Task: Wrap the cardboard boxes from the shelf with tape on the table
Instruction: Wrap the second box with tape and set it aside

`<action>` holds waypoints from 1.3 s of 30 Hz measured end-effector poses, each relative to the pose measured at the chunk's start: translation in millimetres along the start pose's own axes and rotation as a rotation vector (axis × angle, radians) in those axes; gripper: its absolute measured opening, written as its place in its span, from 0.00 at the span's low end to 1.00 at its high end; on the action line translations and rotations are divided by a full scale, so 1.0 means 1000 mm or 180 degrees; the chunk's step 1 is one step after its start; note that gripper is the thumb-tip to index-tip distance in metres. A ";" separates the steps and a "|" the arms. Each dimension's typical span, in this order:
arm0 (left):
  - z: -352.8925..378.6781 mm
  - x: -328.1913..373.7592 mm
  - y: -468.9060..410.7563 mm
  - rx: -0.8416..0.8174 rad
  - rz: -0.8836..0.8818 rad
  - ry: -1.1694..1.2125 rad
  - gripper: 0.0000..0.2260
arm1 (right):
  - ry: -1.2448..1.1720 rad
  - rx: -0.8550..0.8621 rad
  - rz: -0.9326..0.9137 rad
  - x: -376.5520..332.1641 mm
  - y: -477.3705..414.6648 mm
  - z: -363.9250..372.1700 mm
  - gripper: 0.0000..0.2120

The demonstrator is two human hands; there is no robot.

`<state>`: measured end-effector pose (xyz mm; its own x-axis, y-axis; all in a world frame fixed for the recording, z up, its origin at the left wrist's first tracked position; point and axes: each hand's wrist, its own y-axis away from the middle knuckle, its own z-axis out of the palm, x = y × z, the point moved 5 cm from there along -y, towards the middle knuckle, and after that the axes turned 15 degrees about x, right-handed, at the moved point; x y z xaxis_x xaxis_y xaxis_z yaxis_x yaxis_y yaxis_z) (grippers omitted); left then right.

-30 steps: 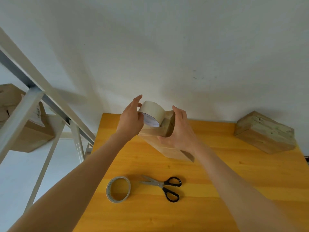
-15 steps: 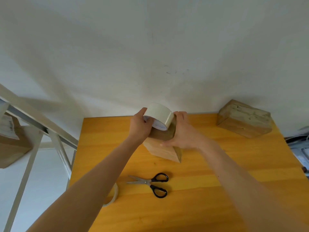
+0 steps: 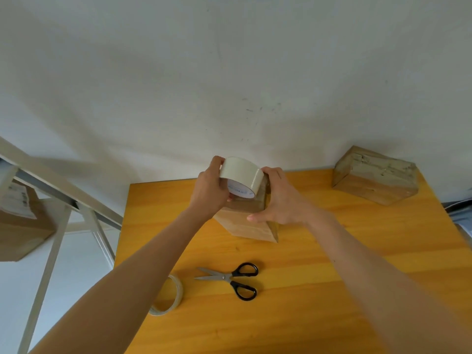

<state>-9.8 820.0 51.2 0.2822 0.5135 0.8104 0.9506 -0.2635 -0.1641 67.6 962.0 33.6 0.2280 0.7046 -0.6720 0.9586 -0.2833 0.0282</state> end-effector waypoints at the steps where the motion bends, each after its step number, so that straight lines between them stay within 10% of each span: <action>1: 0.000 -0.003 0.000 0.0030 -0.0101 0.0087 0.15 | -0.0006 0.0001 0.0007 0.002 0.001 0.000 0.56; 33: -0.037 -0.008 -0.023 -0.0407 0.1015 -0.1293 0.14 | -0.0152 -0.0069 0.0248 0.041 0.010 -0.013 0.56; 39: -0.039 -0.009 -0.024 -0.0782 0.0850 -0.0611 0.25 | -0.0047 -0.0206 0.0200 0.042 0.007 -0.013 0.57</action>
<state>-40.6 789.7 69.7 0.5560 0.5376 0.6339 0.7881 -0.5834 -0.1965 85.5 997.7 15.3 0.2858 0.6771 -0.6782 0.9517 -0.2836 0.1180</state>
